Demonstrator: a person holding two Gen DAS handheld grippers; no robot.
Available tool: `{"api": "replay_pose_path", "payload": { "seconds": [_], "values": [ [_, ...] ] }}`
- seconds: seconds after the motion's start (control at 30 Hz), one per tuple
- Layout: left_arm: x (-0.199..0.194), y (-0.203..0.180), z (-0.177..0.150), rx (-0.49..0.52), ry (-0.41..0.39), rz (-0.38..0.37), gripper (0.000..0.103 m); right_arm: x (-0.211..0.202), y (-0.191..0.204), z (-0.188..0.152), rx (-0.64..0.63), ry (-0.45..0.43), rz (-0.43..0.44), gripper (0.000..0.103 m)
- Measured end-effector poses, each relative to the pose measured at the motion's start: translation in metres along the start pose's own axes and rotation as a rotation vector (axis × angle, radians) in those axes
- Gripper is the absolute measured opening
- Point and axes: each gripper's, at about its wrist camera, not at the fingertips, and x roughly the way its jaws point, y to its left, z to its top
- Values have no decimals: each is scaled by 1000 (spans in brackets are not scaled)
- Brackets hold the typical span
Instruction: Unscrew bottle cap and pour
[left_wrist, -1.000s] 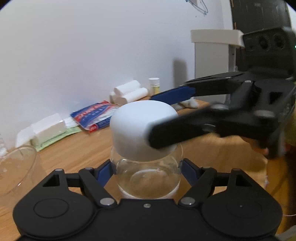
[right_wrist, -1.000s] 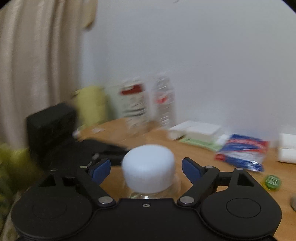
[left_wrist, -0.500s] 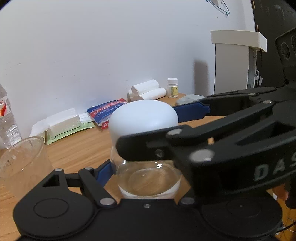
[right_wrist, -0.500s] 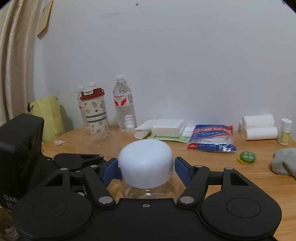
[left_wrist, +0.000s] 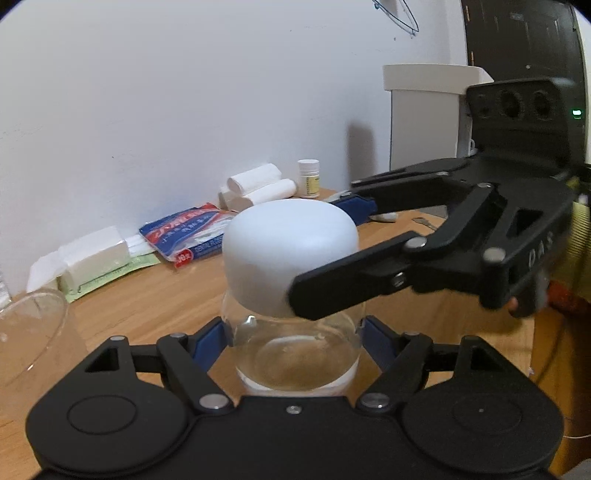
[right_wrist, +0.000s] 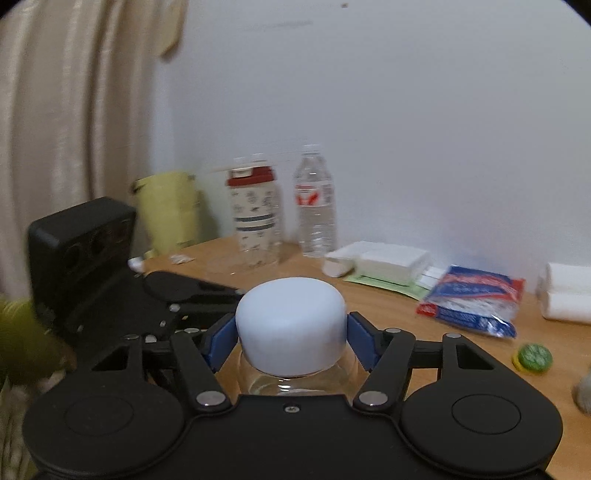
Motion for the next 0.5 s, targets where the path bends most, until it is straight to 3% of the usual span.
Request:
{"api": "replay_pose_path", "payload": {
  "seconds": [0.13, 0.33, 0.4, 0.47, 0.5],
  "values": [
    [0, 6, 1, 19, 7, -41, 79, 0, -14, 2, -57, 24, 103, 70],
    [3, 6, 1, 19, 18, -57, 79, 2, -18, 4, -68, 52, 155, 70],
    [3, 4, 1, 6, 17, -44, 79, 1, -17, 2, -49, 50, 144, 75],
    [3, 2, 1, -4, 14, -28, 80, -3, -14, 0, -7, 26, 97, 93],
    [3, -2, 0, -11, 9, -3, 80, -9, -13, -3, 47, -12, 51, 95]
  ]
}}
